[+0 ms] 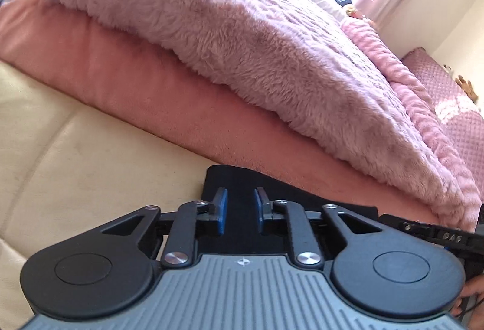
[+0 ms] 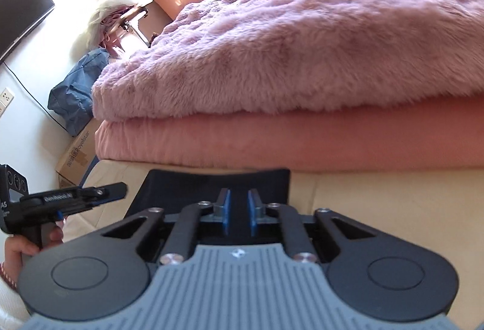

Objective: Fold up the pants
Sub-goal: 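Lower the folded trousers onto the mattress and open both grippers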

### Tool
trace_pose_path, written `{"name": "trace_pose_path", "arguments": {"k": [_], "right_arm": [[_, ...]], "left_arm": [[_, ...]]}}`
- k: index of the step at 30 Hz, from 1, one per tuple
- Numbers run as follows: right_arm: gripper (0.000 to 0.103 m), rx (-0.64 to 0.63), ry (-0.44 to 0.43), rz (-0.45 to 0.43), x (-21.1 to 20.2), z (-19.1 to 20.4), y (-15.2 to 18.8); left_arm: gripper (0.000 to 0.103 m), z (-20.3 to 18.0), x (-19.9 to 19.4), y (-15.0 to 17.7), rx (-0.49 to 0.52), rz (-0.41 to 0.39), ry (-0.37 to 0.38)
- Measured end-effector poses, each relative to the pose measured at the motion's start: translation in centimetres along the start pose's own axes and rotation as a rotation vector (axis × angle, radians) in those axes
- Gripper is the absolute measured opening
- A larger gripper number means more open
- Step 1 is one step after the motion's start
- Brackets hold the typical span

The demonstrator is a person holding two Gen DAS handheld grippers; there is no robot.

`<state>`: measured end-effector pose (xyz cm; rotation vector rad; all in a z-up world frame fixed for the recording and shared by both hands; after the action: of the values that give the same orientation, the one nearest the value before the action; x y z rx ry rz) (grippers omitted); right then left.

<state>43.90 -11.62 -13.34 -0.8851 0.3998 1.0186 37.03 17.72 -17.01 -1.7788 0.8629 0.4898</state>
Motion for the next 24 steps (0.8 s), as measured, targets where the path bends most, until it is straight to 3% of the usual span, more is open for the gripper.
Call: {"name": "trace_pose_path", "arguments": {"k": [4,7,10,14,18,24], "right_arm": [[0.0,-0.005,0.095,0.0,2.8,-1.0,-0.2],[0.0,0.012,0.118,-0.002,4.1,-1.9,0.0],[0.0,0.006,0.127,-0.009,3.8,-1.5,-0.2],[0.0,-0.139,0.123,-0.035,0.6,1.6,1.5],[0.0,-0.21,0.118,-0.027,-2.5,3.7,5.5],[0.0,-0.339,0.168,-0.052,-5.7,5.6,12.1]], "left_arm": [[0.007,0.2,2.2,0.4,-0.013,0.036,-0.041],[0.006,0.2,2.4,0.5,0.002,0.035,-0.055],[0.006,-1.1,0.9,0.3,0.096,0.038,-0.096],[0.009,-3.4,-2.9,1.7,0.206,0.036,-0.1],[0.009,-5.2,-6.7,5.0,0.268,0.086,-0.145],[0.009,-4.6,-9.4,10.6,0.209,0.125,-0.166]]}}
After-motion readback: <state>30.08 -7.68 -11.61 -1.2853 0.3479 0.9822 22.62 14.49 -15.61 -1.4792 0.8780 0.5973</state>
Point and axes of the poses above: each gripper's, at about its wrist camera, not at the fingertips, and x roughly the way its jaws point, z to its left, y to its underside, the point moved 1 cm from there along x, roughly the way its jaws point, and after that the axes turned 10 degrees about x, right-handed, at the moved point
